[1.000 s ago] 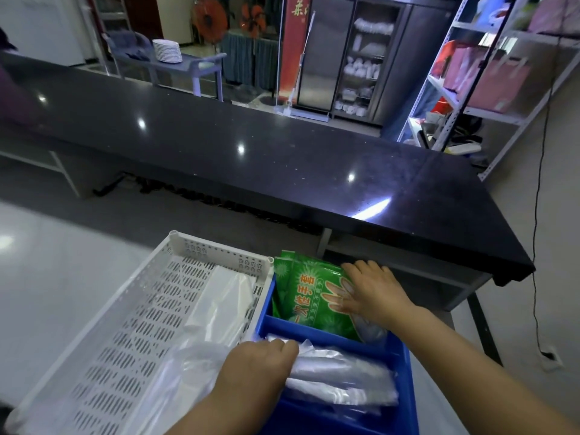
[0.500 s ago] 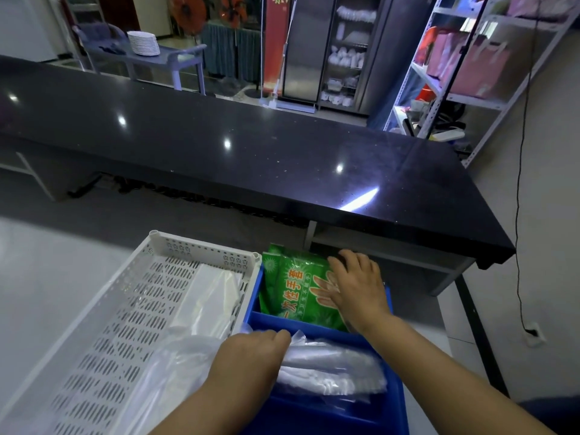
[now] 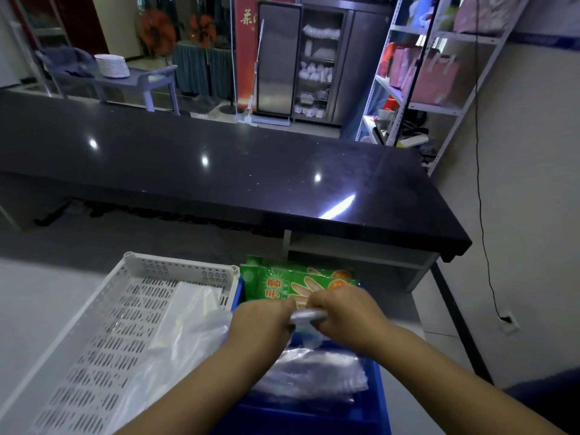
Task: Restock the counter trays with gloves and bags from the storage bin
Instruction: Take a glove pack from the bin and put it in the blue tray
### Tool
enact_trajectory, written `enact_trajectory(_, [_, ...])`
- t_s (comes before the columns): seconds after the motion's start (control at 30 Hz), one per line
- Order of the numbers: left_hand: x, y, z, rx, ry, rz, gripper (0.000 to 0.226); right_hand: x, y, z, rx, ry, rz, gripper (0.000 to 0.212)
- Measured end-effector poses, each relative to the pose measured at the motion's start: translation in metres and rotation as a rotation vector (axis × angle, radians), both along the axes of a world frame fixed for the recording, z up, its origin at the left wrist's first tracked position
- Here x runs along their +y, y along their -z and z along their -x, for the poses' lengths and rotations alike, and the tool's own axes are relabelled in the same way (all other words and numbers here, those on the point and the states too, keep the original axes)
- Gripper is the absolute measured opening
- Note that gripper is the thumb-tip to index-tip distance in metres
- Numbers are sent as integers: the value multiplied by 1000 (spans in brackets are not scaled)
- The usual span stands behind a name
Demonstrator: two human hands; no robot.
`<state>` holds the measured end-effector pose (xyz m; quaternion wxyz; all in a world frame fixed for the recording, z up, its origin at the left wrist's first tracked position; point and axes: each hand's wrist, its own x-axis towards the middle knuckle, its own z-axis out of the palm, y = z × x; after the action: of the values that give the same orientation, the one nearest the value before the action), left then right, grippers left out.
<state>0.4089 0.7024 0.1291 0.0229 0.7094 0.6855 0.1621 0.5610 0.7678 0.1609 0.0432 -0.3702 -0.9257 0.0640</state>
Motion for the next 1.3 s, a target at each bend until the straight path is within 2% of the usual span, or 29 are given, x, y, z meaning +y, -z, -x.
enact_trajectory(0.1, [18,-15,2,12,0,-113,20,13,-5,-7,90,60,-205,3])
enact_trajectory(0.23, [30,-21,19,18,46,-263,48,29,7,-18,332,67,-560,13])
enact_trajectory(0.3, [29,-11,26,24,33,-297,52,33,22,-23,390,73,-701,7])
enact_trajectory(0.33, [28,-3,28,38,32,-301,51,31,31,-24,396,86,-726,11])
enact_trajectory(0.37, [26,6,29,60,38,-289,48,29,42,-24,383,92,-723,17])
enact_trajectory(0.43, [22,25,29,110,60,-223,42,23,62,-25,296,106,-658,10])
enact_trajectory(0.5, [18,39,29,123,93,-144,38,18,76,-23,191,114,-535,18])
enact_trajectory(0.63, [18,47,32,75,105,-23,32,15,78,-22,78,167,-290,28])
enact_trajectory(0.73, [20,51,37,-31,67,26,19,17,77,-23,-10,174,-165,19])
enact_trajectory(0.77, [21,52,37,-56,66,63,24,18,78,-24,-29,179,-111,20])
enact_trajectory(0.83, [23,56,41,-66,73,130,30,20,80,-23,-32,207,-26,22])
enact_trajectory(0.97, [26,54,43,-31,112,150,16,26,76,-21,25,370,171,25])
enact_trajectory(1.07, [32,53,43,8,114,138,13,32,72,-19,85,341,68,34])
enact_trajectory(1.13, [37,53,42,41,94,127,14,32,70,-17,160,309,-11,32])
enact_trajectory(1.27, [40,46,42,109,136,55,10,31,77,-19,78,250,-42,21])
enact_trajectory(1.3, [38,44,43,121,132,22,17,31,78,-20,71,245,-45,21])
